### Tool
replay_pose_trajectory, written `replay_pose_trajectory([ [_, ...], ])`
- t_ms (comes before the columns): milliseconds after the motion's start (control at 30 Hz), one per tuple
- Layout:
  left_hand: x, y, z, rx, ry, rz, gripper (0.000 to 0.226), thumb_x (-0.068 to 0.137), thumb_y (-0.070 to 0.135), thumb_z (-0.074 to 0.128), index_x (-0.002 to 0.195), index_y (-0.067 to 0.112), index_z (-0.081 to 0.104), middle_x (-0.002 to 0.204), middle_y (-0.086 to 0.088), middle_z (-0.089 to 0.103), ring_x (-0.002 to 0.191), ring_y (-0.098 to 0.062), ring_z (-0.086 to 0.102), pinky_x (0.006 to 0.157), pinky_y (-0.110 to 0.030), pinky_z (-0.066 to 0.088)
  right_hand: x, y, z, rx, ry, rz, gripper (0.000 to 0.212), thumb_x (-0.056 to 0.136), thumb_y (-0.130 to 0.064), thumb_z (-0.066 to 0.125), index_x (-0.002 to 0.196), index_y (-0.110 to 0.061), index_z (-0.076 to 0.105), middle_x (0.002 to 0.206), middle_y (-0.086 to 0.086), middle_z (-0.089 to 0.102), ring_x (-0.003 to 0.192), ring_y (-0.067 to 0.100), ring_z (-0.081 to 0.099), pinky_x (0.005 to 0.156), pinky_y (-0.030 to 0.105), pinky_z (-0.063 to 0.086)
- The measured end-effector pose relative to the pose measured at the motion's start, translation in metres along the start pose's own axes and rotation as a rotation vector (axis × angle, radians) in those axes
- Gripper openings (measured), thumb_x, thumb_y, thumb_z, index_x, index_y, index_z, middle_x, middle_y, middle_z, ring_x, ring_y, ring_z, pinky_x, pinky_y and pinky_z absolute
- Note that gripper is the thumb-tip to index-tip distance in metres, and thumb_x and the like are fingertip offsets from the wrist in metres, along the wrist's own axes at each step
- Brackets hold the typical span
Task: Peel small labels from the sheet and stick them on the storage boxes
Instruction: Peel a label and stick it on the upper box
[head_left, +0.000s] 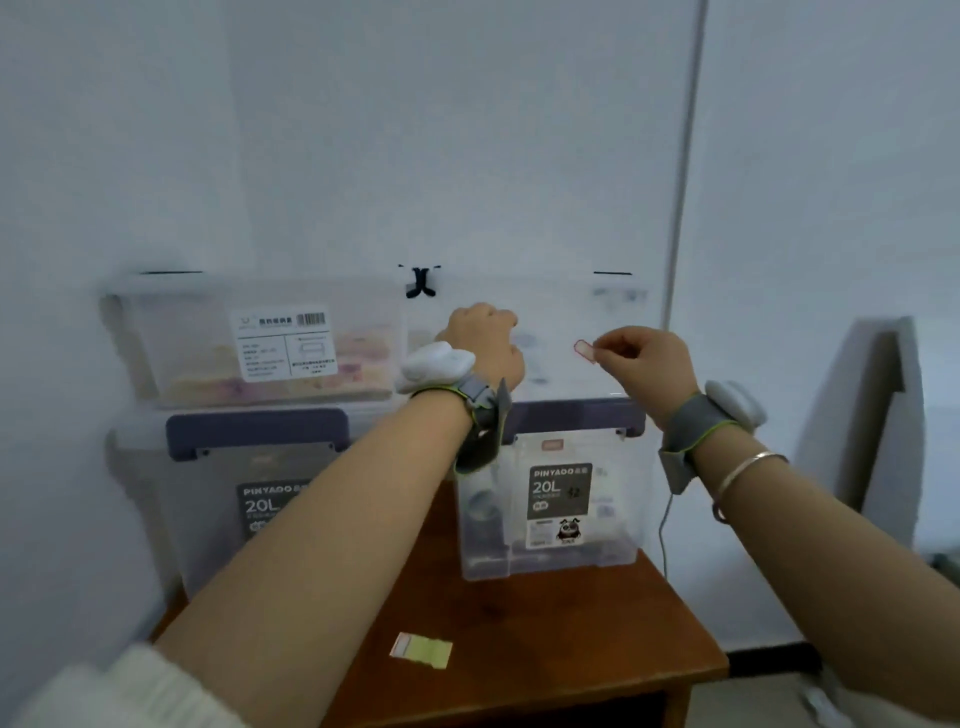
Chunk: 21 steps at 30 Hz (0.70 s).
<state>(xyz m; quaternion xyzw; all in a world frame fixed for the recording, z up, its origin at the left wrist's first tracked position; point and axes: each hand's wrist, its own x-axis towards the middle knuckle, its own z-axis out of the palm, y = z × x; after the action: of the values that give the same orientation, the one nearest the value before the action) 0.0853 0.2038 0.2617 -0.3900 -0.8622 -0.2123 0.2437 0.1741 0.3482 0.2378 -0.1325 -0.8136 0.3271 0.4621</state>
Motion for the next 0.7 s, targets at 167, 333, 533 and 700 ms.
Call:
replay_pose_trajectory([
  [167,0.055,0.008,0.003,0.085,-0.020,-0.037,0.041,0.090,0.016,0.043,0.131,0.007,0.042,0.140,-0.013,0.041,0.129,-0.030,0.037,0.107,-0.041,0.036,0.045,-0.005,0.006,-0.014,0.022,-0.065,0.014,0.077,-0.016,0.066,0.080,-0.003,0.068,0.068,0.003,0.061,0.062,0.014,0.050,0.066,0.022,0.043],
  [333,0.102,0.001,0.013,0.114,-0.039,-0.025,0.047,0.091,0.019,0.042,0.137,0.011,0.034,0.152,-0.009,0.026,0.140,-0.024,0.021,0.115,-0.038,0.021,0.088,0.001,0.022,-0.066,0.018,-0.139,0.012,0.078,-0.007,0.058,0.083,-0.003,0.068,0.073,0.000,0.056,0.054,0.001,0.040,0.056,0.005,0.030],
  [533,0.134,-0.005,0.033,0.190,-0.075,0.023,0.041,0.091,0.021,0.041,0.132,0.015,0.042,0.137,-0.010,0.047,0.125,-0.029,0.046,0.103,-0.036,0.035,0.125,0.013,0.040,0.005,-0.014,-0.191,0.009,0.077,-0.006,0.059,0.079,-0.004,0.067,0.073,0.001,0.058,0.054,0.001,0.040,0.057,0.009,0.033],
  [700,0.142,-0.018,0.036,0.066,-0.017,0.058,0.042,0.091,0.029,0.044,0.132,0.023,0.046,0.138,-0.005,0.049,0.129,-0.027,0.042,0.104,-0.036,0.034,0.140,0.021,0.042,0.087,-0.086,-0.177,0.007,0.077,-0.005,0.060,0.079,-0.005,0.067,0.062,-0.010,0.054,0.052,0.005,0.042,0.048,0.005,0.034],
])
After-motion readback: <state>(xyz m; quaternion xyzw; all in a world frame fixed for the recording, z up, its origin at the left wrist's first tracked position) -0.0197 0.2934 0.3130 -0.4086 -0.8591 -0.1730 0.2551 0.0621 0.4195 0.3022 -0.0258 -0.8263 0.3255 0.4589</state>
